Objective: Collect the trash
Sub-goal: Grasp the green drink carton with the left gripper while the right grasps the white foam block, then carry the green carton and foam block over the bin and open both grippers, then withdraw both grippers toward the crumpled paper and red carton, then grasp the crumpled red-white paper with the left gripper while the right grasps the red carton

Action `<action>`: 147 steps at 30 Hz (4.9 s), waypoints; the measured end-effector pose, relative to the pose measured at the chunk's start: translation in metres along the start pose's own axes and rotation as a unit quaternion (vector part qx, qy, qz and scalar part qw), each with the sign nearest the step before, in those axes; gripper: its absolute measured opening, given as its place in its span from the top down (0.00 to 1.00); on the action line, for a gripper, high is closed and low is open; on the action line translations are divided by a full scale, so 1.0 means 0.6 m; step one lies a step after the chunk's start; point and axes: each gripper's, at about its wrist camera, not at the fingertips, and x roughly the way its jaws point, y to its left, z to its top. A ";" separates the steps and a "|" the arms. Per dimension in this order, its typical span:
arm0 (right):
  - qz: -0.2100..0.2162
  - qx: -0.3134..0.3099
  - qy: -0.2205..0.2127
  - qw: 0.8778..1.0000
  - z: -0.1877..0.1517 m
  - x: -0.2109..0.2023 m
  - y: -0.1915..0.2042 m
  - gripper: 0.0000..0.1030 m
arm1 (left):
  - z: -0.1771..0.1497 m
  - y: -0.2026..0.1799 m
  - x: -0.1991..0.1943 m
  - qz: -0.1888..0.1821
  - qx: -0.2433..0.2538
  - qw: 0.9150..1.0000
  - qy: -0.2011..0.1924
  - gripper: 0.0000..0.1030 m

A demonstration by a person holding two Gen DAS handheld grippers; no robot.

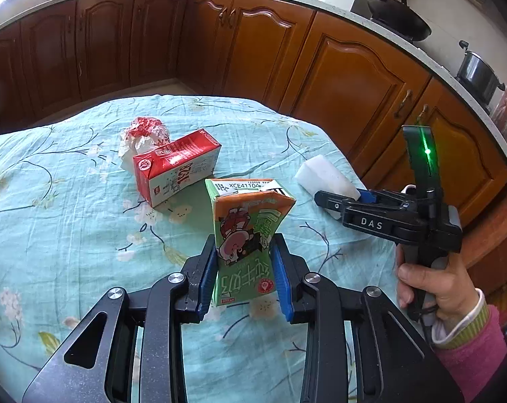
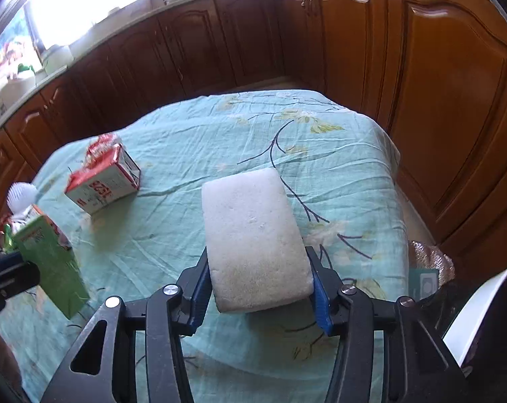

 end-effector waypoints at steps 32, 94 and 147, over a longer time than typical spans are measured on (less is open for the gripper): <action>-0.086 0.190 -0.145 0.967 -0.228 -0.347 -0.173 0.50 | -0.008 -0.324 -0.002 -0.144 0.144 0.979 0.007 0.72; -0.022 0.223 -0.147 0.963 -0.218 -0.315 -0.161 0.02 | -0.031 -0.234 0.025 -0.105 0.085 0.990 0.039 0.33; 0.110 0.108 -0.056 0.986 -0.043 -0.086 0.127 0.03 | 0.158 0.218 0.161 -0.018 -0.125 0.990 0.060 0.72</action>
